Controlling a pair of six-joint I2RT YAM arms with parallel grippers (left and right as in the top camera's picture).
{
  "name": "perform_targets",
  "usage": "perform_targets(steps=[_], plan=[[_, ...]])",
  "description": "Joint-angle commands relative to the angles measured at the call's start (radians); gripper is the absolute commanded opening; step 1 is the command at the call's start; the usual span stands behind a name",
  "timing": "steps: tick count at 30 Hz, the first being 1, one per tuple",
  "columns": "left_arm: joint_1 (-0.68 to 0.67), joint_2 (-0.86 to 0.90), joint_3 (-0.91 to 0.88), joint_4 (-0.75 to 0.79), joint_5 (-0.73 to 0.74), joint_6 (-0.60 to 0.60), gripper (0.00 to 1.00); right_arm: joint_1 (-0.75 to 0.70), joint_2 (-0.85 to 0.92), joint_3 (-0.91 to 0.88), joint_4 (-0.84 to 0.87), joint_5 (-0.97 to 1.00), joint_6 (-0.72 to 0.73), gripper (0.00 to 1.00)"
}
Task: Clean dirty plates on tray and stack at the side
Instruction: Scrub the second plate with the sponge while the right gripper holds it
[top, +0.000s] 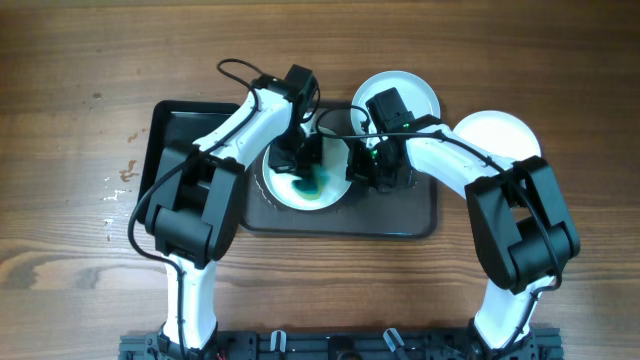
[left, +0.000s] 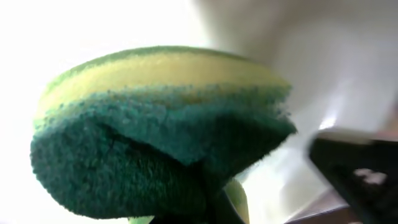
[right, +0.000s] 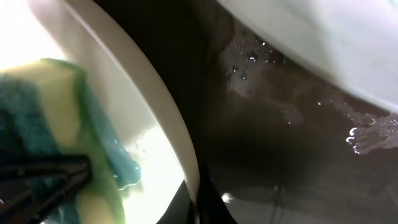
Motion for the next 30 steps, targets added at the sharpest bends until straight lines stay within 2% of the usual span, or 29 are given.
perform_targets(steps=[1,3,8,12,13,16,22,25,30], plan=[[-0.009,0.019,-0.011,0.071,0.126,0.016,0.04,-0.005,0.026,0.002,0.000,0.013,-0.012,0.04],[-0.009,0.019,-0.011,0.105,0.104,0.012,0.04,-0.005,0.026,0.002,0.000,0.013,-0.012,0.04],[-0.009,0.019,-0.011,0.124,-0.137,-0.048,0.04,-0.005,0.026,0.002,0.002,0.013,-0.015,0.04],[0.000,0.019,-0.011,0.117,-0.420,-0.229,0.04,-0.005,0.026,0.002,0.002,0.013,-0.014,0.04],[0.008,0.019,-0.011,0.099,-0.504,-0.317,0.04,-0.005,0.026,0.002,0.002,0.013,-0.015,0.04],[0.028,0.019,-0.011,0.052,-0.576,-0.416,0.04,-0.005,0.026,0.002,0.002,0.013,-0.015,0.04],[0.037,0.019,-0.011,-0.033,-0.559,-0.415,0.04,-0.005,0.026,0.002,0.002,0.013,-0.016,0.04],[0.033,0.019,-0.011,-0.077,-0.455,-0.363,0.04,-0.005,0.026,0.002,0.003,0.006,-0.023,0.04],[0.027,0.019,-0.011,-0.091,-0.032,-0.080,0.04,-0.005,0.026,0.002,0.005,0.005,-0.022,0.04]])
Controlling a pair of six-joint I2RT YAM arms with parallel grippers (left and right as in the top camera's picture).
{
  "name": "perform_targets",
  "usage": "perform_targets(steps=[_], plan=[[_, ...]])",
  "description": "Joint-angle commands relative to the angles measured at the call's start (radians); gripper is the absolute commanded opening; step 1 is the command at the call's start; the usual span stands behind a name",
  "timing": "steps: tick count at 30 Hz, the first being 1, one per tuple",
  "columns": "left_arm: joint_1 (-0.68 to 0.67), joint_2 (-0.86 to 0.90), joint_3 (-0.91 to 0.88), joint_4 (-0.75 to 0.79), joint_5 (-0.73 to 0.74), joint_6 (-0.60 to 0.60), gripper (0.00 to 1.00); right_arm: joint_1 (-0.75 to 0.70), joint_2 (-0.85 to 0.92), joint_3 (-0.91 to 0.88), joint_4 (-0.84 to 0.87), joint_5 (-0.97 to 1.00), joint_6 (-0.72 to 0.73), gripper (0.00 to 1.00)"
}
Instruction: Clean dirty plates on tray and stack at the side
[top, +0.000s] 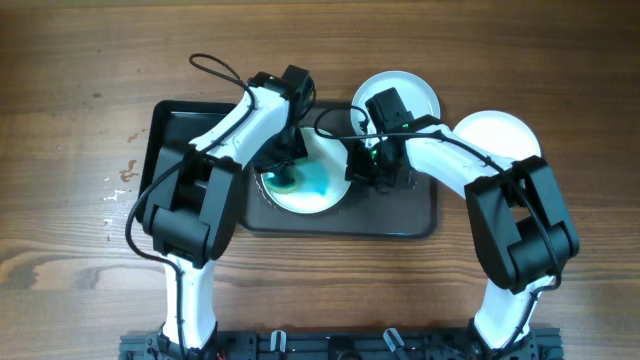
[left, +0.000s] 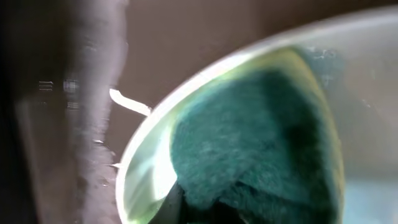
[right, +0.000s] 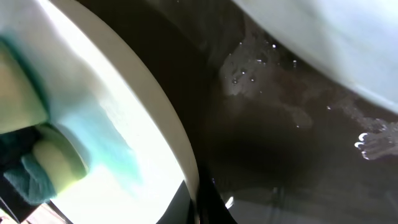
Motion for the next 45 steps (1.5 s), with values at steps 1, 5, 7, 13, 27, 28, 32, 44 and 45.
perform_targets(steps=[1,5,7,13,27,28,32,44,45], plan=[[0.009,0.021,-0.017,-0.006,0.411,0.256,0.04,-0.005,0.024,0.002,0.000,0.006,-0.003,0.05],[0.009,0.021,-0.017,0.050,0.515,0.285,0.04,-0.005,0.024,0.002,0.003,0.003,-0.003,0.04],[0.008,0.021,-0.017,0.095,0.513,0.274,0.04,-0.005,0.024,0.002,0.002,0.003,-0.004,0.04],[0.008,0.021,-0.017,0.215,0.342,0.203,0.04,-0.005,0.024,0.002,0.002,0.003,-0.004,0.04],[0.008,0.021,-0.017,0.021,-0.391,-0.224,0.04,-0.005,0.024,0.002,0.003,0.003,-0.004,0.04],[0.008,0.019,-0.015,0.004,-0.378,-0.224,0.04,-0.005,0.024,0.002,0.003,0.003,-0.003,0.04],[0.008,-0.005,-0.002,-0.026,-0.255,-0.158,0.04,-0.005,0.024,0.002,0.003,0.003,-0.004,0.04],[0.118,-0.209,0.061,-0.070,-0.023,-0.031,0.04,-0.005,0.024,0.002,0.003,0.003,-0.016,0.04],[0.150,-0.221,0.061,-0.078,-0.024,-0.021,0.04,-0.005,0.024,0.002,0.003,0.003,-0.016,0.04]])
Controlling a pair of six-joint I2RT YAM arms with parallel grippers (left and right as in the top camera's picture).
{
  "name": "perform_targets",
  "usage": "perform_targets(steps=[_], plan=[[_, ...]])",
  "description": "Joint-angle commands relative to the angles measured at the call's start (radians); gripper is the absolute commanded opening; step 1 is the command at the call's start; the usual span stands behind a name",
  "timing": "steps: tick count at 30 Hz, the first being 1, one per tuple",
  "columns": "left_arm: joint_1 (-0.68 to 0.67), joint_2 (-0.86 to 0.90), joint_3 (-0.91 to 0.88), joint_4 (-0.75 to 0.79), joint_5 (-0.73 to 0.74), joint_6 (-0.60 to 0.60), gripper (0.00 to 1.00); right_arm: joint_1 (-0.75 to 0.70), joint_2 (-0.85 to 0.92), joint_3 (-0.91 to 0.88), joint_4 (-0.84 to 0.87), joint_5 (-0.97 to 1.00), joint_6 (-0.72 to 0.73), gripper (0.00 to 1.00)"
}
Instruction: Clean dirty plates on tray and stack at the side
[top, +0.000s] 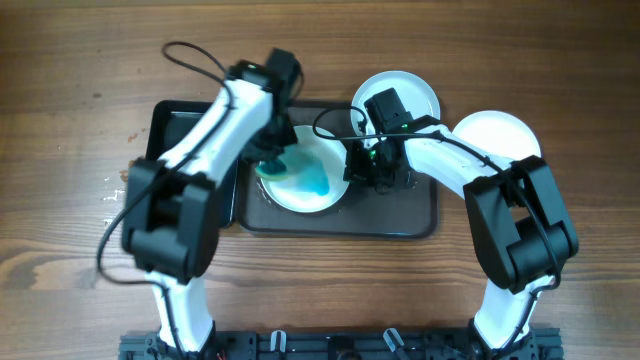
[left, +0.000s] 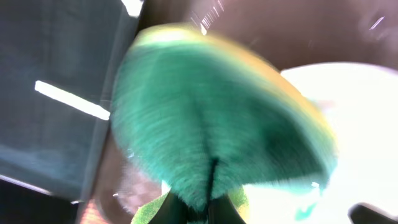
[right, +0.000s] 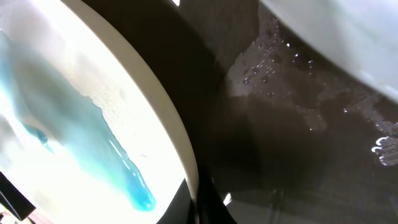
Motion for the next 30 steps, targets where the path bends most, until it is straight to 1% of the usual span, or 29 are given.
perform_targets(steps=[1,5,8,10,12,16,22,30], plan=[[0.115,-0.084,0.027,-0.024,0.011,0.047,0.04,-0.009,0.023,0.002,-0.003,0.013,-0.018,0.04],[0.215,-0.089,0.027,-0.042,0.004,0.097,0.04,-0.008,0.020,0.003,0.005,0.006,-0.026,0.04],[0.274,-0.089,0.027,-0.041,-0.035,0.102,0.04,0.001,0.002,0.003,0.018,0.004,-0.059,0.04],[0.305,-0.089,0.027,-0.039,-0.056,0.102,0.04,0.013,-0.027,0.010,0.018,0.033,-0.083,0.04],[0.332,-0.087,0.027,-0.038,-0.063,0.102,0.04,0.036,-0.072,0.016,0.011,0.109,-0.106,0.04],[0.364,-0.087,0.027,-0.037,-0.063,0.102,0.04,0.097,-0.176,0.017,-0.018,0.313,-0.133,0.04],[0.373,-0.087,0.027,-0.023,-0.063,0.101,0.04,0.233,-0.313,0.017,-0.061,0.728,-0.184,0.04],[0.373,-0.087,0.021,-0.017,-0.063,0.101,0.04,0.395,-0.340,0.017,-0.065,1.123,-0.243,0.04]])
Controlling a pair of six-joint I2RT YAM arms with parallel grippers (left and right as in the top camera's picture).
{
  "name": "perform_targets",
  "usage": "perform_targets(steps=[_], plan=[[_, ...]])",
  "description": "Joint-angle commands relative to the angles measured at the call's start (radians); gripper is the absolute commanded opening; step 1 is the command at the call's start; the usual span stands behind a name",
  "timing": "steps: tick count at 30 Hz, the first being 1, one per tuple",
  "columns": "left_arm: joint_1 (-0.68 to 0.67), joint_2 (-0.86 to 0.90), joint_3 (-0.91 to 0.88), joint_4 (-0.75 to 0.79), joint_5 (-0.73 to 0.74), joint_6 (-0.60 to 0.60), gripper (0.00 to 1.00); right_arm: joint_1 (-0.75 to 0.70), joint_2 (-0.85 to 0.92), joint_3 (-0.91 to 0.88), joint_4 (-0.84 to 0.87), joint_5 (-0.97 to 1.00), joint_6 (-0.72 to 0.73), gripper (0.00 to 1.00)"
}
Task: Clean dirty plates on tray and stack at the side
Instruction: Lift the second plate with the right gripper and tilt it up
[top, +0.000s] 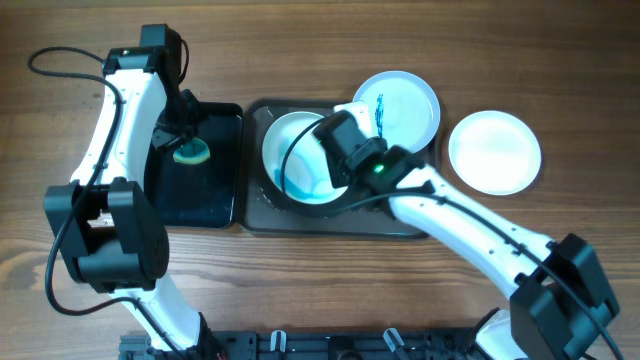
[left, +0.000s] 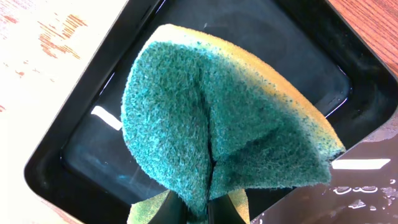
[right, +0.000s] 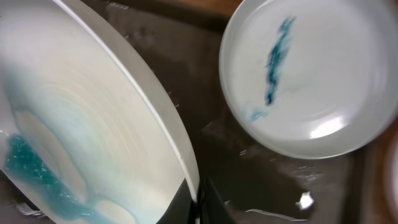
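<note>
My left gripper (top: 187, 152) is shut on a green-and-yellow sponge (left: 224, 118), held folded over the black basin (left: 68, 168) at the left. My right gripper (right: 198, 199) is shut on the rim of a white plate (right: 81, 118), which stands tilted over the brown tray (top: 400, 215). Blue liquid is smeared across this plate (top: 298, 165) and pooled at its low edge. A second white plate (top: 398, 105) with a blue streak lies at the tray's far right corner. A clean white plate (top: 495, 150) sits on the table to the right of the tray.
The black basin (top: 215, 195) adjoins the brown tray's left side. Wet film and droplets cover the tray floor (right: 261, 168). Wooden table (top: 560, 60) surrounds both. My right arm (top: 450, 220) crosses the tray's near right part.
My left gripper has moved left with the sponge, from the plate's left rim to over the black basin. The right gripper now holds the plate tilted up, and its wrist sits further left.
The sponge was first pressed in the plate's middle while my right gripper held the rim. It then sat at the plate's left side, with blue spread across the plate. Later it was at the left rim, and now it is over the basin with the plate tilted.
</note>
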Motion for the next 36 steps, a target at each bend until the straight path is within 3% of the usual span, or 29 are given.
perform_targets(steps=[1,12,18,22,30,36], plan=[[0.003,-0.014,0.006,0.004,-0.017,0.012,0.04,0.078,-0.019,0.017,0.002,0.315,-0.056,0.04],[0.003,-0.014,0.006,0.005,-0.017,0.012,0.04,0.281,-0.019,0.017,0.187,0.771,-0.329,0.04],[0.003,-0.014,0.006,0.005,-0.017,0.012,0.04,0.344,-0.019,0.017,0.445,1.022,-0.584,0.04],[0.003,-0.014,0.006,0.005,-0.017,0.012,0.04,0.351,-0.019,0.017,0.579,1.073,-0.720,0.04],[0.003,-0.014,0.006,0.004,-0.017,0.012,0.04,0.351,-0.019,0.014,0.586,0.964,-0.702,0.04],[0.002,-0.014,0.006,0.004,-0.017,0.012,0.04,0.340,-0.019,0.014,0.293,0.691,-0.433,0.04]])
